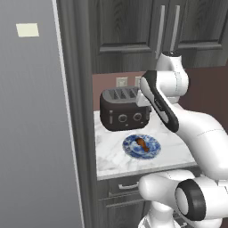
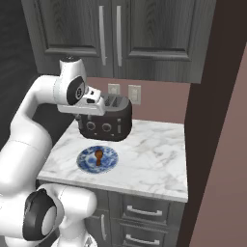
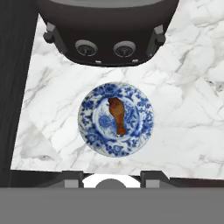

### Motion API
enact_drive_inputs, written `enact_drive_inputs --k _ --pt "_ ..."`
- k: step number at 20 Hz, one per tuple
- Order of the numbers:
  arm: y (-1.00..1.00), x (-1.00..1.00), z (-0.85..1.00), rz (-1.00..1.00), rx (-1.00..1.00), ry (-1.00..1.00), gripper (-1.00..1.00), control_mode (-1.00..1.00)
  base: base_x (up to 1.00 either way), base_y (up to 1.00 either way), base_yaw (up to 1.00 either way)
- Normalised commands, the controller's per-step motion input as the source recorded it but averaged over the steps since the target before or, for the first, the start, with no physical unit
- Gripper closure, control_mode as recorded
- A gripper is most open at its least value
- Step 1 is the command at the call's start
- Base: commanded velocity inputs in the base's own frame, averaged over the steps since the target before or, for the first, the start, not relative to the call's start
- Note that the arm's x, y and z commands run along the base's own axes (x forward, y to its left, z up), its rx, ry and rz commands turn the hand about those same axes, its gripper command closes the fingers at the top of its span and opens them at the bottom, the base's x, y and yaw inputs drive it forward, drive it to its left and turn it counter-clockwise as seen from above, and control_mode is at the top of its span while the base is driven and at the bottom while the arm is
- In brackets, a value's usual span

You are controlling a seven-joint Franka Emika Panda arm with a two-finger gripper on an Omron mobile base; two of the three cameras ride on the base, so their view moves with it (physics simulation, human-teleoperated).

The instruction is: Place the chicken drumstick on the rack of the oven.

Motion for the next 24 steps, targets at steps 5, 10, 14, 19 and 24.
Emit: enact_drive_inputs --k 5,10,14,19,24 --pt "-0.04 0.0 0.0 0.0 -0.01 0.01 -1.0 -1.0 0.0 0.0 0.0" --pt "0.37 0.04 -0.69 0.0 -0.01 0.1 -1.0 -1.0 0.0 0.0 0.0" --pt "0.02 0.21 -1.0 0.0 -0.05 0.08 -1.0 -1.0 0.0 0.0 0.0" --pt "-0.03 0.29 -0.96 0.0 -0.04 0.01 -1.0 -1.0 0.0 0.0 0.0" --pt "-0.2 0.22 -0.93 0.0 0.0 0.06 -1.0 -1.0 0.0 0.0 0.0"
